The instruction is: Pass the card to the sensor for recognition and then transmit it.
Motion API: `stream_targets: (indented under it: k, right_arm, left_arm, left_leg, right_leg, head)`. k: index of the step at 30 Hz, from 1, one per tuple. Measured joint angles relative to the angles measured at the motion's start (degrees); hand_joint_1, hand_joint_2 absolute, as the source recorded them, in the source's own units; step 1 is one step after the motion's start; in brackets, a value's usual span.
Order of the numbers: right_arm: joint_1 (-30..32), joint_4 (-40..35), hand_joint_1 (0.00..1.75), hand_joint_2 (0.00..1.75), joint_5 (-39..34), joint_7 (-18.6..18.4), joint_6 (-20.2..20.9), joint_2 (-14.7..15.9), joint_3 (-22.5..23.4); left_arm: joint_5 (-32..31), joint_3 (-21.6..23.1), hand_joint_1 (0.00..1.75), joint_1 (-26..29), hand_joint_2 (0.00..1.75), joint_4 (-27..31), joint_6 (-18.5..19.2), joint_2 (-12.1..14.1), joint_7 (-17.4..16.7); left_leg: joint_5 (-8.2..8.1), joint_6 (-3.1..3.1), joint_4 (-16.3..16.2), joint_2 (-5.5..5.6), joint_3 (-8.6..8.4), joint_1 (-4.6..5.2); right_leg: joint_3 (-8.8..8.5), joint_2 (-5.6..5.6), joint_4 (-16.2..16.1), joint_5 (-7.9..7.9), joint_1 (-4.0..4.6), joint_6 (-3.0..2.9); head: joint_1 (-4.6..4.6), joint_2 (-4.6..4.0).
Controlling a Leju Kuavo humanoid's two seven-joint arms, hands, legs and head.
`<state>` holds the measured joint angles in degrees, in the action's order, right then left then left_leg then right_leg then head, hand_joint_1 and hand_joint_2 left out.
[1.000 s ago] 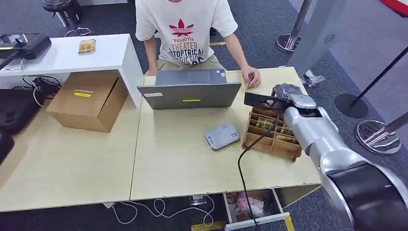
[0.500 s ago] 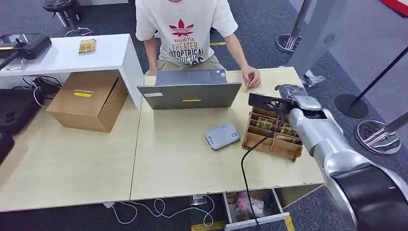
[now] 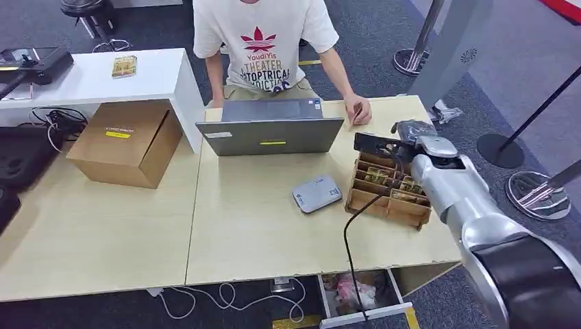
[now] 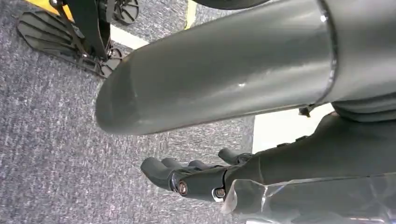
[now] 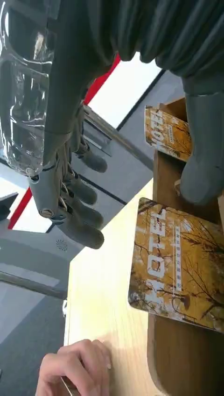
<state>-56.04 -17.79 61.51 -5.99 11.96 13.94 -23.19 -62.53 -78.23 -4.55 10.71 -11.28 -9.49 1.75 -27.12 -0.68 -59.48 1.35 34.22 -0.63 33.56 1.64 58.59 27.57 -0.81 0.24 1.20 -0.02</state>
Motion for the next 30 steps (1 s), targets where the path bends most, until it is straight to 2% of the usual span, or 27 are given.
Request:
stream_targets:
  k: [1, 8, 18, 25, 28, 30]
  right_arm:
    - [-0.13, -0.07, 0.31, 1.75, 0.18, -0.02, 0.26, -0.24, 0.00]
    - [-1.28, -0.28, 0.09, 1.75, 0.85, -0.42, 1.29, -1.75, -0.04]
    - [-2.35, -0.28, 0.10, 1.75, 1.05, -0.04, 1.79, -2.95, -0.15]
    - [-2.69, -0.28, 0.21, 1.75, 1.33, 0.42, 1.97, -3.17, -0.26]
    - [-2.71, -0.28, 0.31, 1.75, 1.40, 0.39, 2.32, -3.26, -0.33]
    - [-2.75, -0.26, 0.30, 1.75, 1.53, 0.24, 2.47, -3.37, -0.35]
  left_arm:
    - [0.24, 0.00, 0.00, 0.00, 0.00, 0.00, -0.17, -0.09, -0.20]
    - [0.85, 0.00, 0.00, 0.01, 0.00, 0.00, -0.87, -0.50, -0.98]
    - [1.03, 0.00, 0.00, 0.02, 0.00, 0.00, -1.03, -0.61, -1.05]
    - [1.03, 0.00, 0.00, 0.02, 0.00, 0.00, -1.07, -0.74, -1.05]
    - [1.03, 0.00, 0.00, 0.02, 0.00, 0.00, -1.22, -0.79, -1.07]
    - [1.11, 0.00, 0.00, 0.02, 0.00, 0.00, -1.29, -0.79, -1.11]
  left_leg:
    - [0.00, 0.00, 0.00, 0.00, 0.00, 0.00]
    - [0.00, 0.00, 0.00, 0.00, -0.01, -0.01]
    - [0.00, 0.00, 0.00, 0.01, 0.01, 0.00]
    - [0.00, 0.00, 0.00, 0.01, 0.01, 0.00]
    - [0.00, 0.00, 0.00, 0.01, 0.00, 0.00]
    - [0.00, 0.00, 0.00, 0.01, 0.00, 0.00]
  right_leg:
    - [0.00, 0.00, 0.00, 0.00, 0.00, 0.00]
    - [0.01, 0.00, 0.01, 0.00, 0.01, 0.00]
    - [0.00, 0.00, 0.01, 0.00, 0.00, 0.00]
    - [0.01, -0.01, 0.01, 0.00, 0.00, 0.00]
    - [0.01, 0.00, 0.01, 0.00, 0.00, 0.00]
    - [0.01, -0.01, 0.01, 0.00, 0.00, 0.00]
  head:
    - [-0.02, 0.00]
    - [-0.02, 0.00]
    - [-0.02, 0.00]
    - [-0.02, 0.00]
    - [-0.02, 0.00]
    - [-0.02, 0.00]
